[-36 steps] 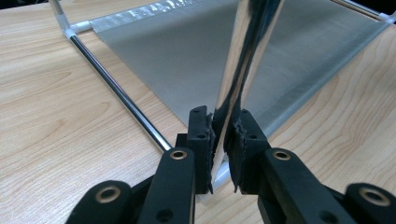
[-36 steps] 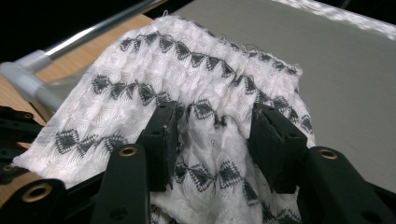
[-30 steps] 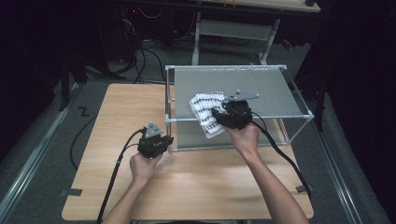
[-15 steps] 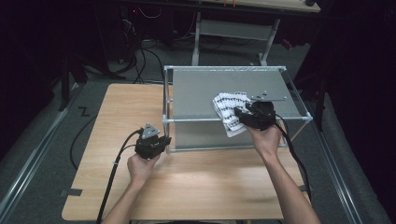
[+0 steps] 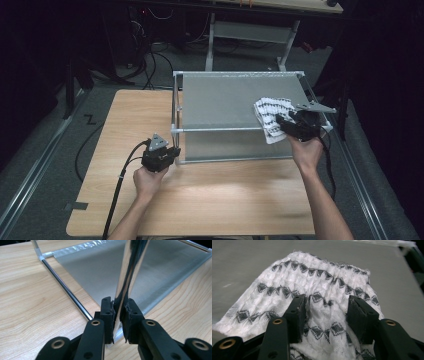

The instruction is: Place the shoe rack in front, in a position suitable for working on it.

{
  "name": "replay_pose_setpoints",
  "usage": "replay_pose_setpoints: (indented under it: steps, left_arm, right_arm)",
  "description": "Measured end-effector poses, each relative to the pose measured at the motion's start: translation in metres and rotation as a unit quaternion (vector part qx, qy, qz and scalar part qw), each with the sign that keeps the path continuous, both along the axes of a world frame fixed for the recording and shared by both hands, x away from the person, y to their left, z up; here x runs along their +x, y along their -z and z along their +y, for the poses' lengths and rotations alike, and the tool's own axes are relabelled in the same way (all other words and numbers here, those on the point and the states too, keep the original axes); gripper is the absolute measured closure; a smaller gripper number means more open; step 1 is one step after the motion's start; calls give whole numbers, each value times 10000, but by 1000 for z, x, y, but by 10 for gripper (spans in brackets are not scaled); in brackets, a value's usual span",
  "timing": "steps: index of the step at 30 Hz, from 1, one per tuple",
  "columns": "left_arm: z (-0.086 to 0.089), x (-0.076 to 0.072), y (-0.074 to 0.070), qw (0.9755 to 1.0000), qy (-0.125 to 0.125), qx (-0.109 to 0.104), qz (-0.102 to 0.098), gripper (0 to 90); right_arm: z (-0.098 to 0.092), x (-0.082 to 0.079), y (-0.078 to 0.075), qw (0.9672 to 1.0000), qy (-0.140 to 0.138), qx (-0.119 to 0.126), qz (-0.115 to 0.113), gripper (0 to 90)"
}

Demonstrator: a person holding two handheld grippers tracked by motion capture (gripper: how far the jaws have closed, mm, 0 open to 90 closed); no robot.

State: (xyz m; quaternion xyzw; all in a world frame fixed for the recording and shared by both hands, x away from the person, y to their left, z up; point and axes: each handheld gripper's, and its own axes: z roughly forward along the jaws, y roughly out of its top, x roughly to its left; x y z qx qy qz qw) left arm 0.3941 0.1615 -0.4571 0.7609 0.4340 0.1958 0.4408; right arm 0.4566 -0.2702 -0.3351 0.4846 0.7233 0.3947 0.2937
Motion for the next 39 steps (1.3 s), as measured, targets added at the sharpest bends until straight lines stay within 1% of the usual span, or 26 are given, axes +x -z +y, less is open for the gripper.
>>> replay_pose_setpoints:
  steps: [6, 8, 10, 13, 16, 18, 20, 23, 25, 29, 33, 36, 39]
  left_arm:
    - [1, -1, 0, 10000, -7, 24, -7, 800]
    - [1, -1, 0, 10000, -20, 17, -19, 800]
    - [1, -2, 1, 10000, -39, 11, -33, 800]
    - [2, -3, 1, 10000, -36, -19, -43, 800]
    - [2, -3, 1, 10000, -48, -37, -23, 799]
    - [2, -3, 1, 10000, -61, -60, -3, 798]
    - [2, -2, 1, 10000, -56, -74, 12, 798]
    - [2, -2, 1, 10000, -61, -54, 27, 798]
    - [2, -2, 1, 10000, -63, -50, 30, 798]
    - [2, -2, 1, 10000, -60, -41, 30, 798]
    - [2, -2, 0, 10000, -55, -26, 35, 798]
    - [1, -2, 0, 10000, -60, -21, 39, 798]
    - [1, -2, 0, 10000, -61, -11, 44, 798]
  right_arm:
    - [-26, 3, -1, 9994, 334, -14, -5, 497]
    - [-35, 4, -1, 9989, 462, -26, -7, 497]
    - [-42, 5, -2, 9982, 597, 12, 16, 498]
    - [-48, 6, -2, 9974, 720, -69, 17, 498]
    - [-54, 6, -2, 9967, 805, 29, 28, 504]
    - [-52, 6, -1, 9966, 825, 54, 15, 522]
    - [-46, 5, -1, 9968, 800, 47, 15, 528]
    - [-31, 3, -1, 9980, 628, 1, 6, 525]
    - [-14, 2, -1, 9991, 429, -66, -10, 525]
    - [16, 3, -1, 9998, 82, -164, 0, 524]
    - [42, 2, -1, 9995, -173, -262, -3, 524]
    - [63, 2, -2, 9986, -379, -372, 13, 524]
    - [82, 0, -3, 9974, -584, -409, 33, 525]
